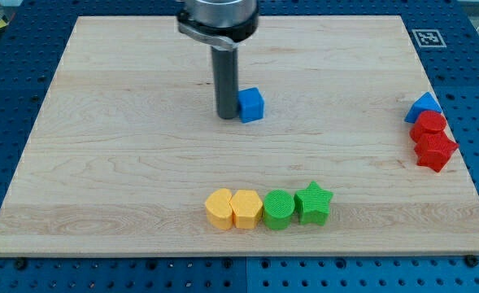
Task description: Push the blue cube to the top of the blue triangle
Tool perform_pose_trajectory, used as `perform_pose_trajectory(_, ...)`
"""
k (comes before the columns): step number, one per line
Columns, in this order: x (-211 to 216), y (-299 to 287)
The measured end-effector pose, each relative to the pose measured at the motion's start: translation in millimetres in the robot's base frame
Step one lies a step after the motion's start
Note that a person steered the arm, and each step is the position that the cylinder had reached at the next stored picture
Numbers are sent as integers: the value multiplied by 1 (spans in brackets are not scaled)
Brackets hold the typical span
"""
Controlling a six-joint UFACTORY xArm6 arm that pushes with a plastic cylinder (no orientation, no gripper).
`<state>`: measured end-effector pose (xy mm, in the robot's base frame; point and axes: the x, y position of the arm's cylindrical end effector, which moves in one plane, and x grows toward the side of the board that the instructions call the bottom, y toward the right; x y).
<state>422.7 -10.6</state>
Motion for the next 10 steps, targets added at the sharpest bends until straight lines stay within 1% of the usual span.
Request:
perform_pose_trajectory(6, -32, 174)
perform_pose_trajectory(7, -32, 189)
perform_pose_trajectory(8, -32, 189)
perform_pose_trajectory(10, -46, 189)
